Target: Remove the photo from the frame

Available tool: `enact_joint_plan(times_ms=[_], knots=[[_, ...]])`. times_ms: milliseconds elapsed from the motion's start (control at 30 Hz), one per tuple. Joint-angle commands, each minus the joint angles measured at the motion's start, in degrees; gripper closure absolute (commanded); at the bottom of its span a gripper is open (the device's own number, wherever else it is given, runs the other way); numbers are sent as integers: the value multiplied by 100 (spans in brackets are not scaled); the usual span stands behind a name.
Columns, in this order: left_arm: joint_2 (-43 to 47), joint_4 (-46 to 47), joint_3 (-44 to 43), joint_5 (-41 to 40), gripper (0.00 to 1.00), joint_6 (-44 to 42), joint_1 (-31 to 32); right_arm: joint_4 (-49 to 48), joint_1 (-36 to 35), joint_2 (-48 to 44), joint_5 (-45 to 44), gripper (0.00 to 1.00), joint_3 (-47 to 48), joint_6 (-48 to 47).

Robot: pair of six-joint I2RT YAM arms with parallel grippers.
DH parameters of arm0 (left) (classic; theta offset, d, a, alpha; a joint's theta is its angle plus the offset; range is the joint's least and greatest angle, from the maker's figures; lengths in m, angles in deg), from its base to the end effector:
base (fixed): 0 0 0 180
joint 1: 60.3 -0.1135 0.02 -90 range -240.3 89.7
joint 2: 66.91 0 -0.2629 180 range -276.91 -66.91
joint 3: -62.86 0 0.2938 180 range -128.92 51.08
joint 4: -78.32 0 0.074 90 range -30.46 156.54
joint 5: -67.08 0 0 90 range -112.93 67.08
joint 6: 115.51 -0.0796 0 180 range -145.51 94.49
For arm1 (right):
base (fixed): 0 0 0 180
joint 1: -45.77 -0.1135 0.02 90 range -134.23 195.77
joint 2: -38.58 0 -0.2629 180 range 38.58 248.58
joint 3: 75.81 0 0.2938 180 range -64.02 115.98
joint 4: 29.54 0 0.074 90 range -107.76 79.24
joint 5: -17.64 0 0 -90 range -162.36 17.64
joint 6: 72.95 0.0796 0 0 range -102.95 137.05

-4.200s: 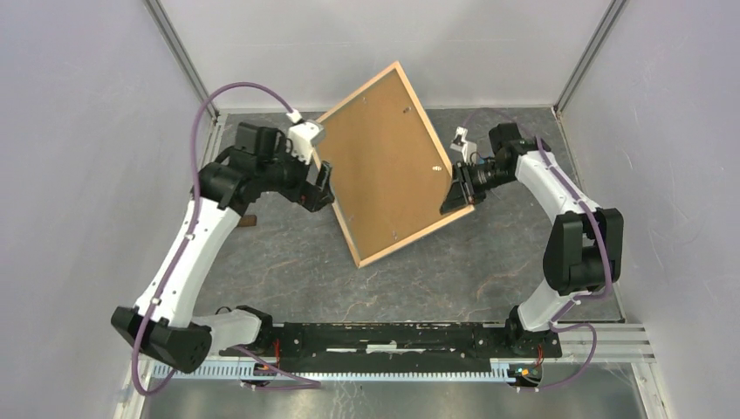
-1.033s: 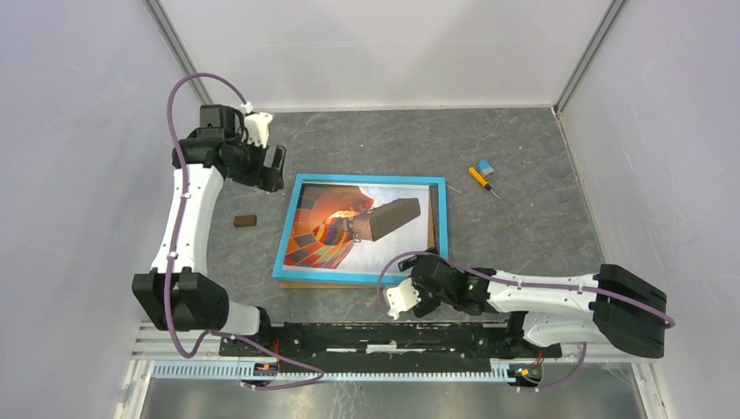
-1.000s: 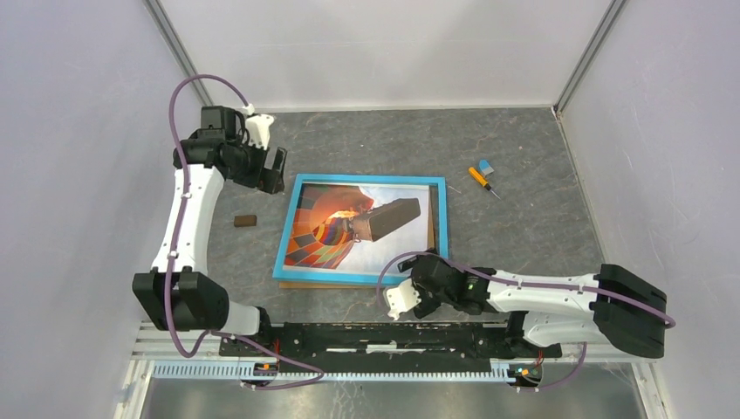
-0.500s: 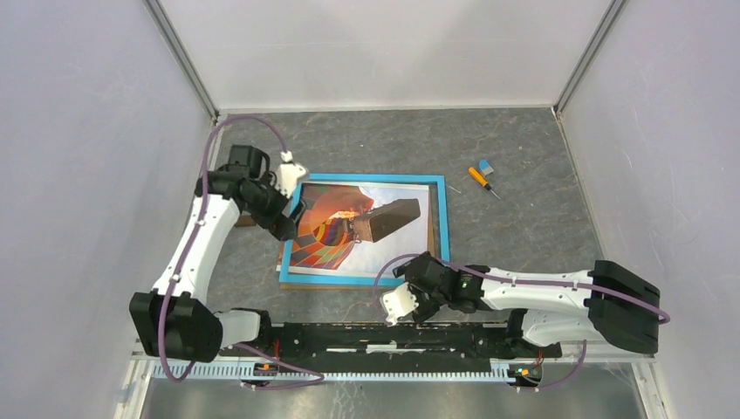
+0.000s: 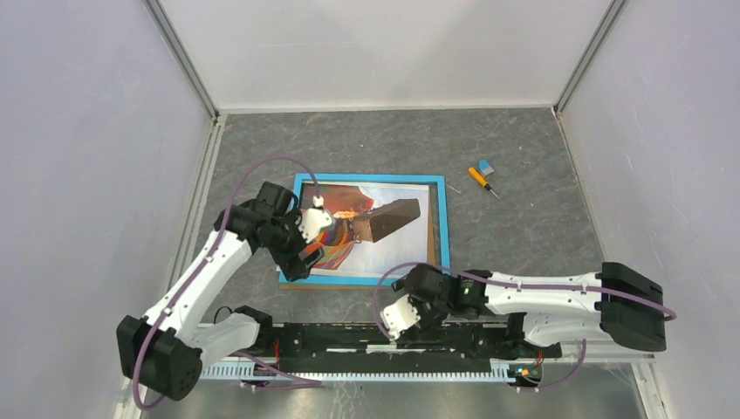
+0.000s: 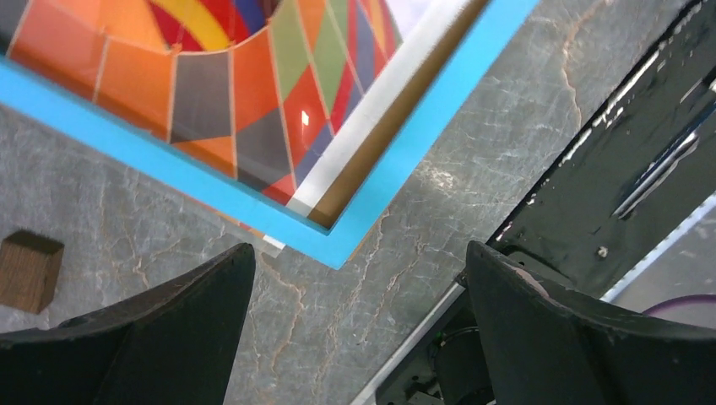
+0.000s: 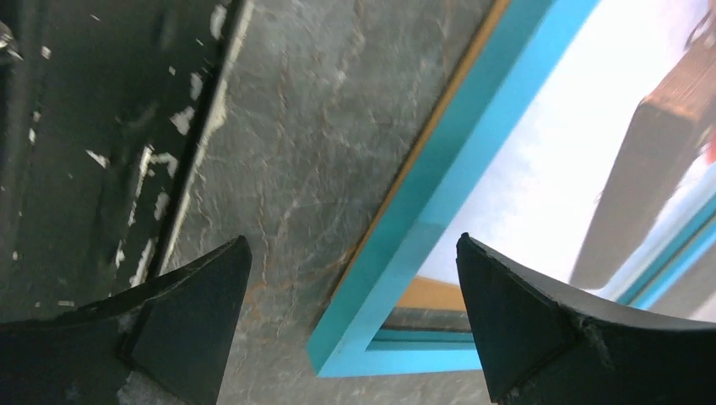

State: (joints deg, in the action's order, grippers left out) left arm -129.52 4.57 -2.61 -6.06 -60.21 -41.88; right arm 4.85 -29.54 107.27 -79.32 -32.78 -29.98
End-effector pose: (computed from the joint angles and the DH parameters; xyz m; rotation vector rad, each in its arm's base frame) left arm 0.2220 -0.0983 0.2197 1.2919 2.4308 -0.3381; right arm 0.0767 0.2545 0.0986 -2.2625 1.2938 0.0166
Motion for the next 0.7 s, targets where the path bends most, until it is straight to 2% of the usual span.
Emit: enact_joint_plan(times_ms=[0,167,267,400,500,600,667], knots=[[476,226,558,-337,0,-380,660,594,897,-320,1284,2,640,324],[1006,581,1240,-884,0,-643,1096,678,2606,-244,2354,2,1711,431],[1294,1166,1678,-1461,0,-746,1346,574,3480,111,2862,2,2193,679],[1547,1842,2152,-1869,0,-1009,1544,458,4520,1025,3471,2,2960,1162],[1568,2006,2329,-2003,0,-1196,1783,421,5208,1921,3821,2,3754,1692],[1555,2133,2537,-2157,0,-1346,2067,436,5608,2788,4257,2,4630,2136],[1639,2278,2740,-2238,0,-1521,2183,367,5683,3261,4237,2,5113,2404]])
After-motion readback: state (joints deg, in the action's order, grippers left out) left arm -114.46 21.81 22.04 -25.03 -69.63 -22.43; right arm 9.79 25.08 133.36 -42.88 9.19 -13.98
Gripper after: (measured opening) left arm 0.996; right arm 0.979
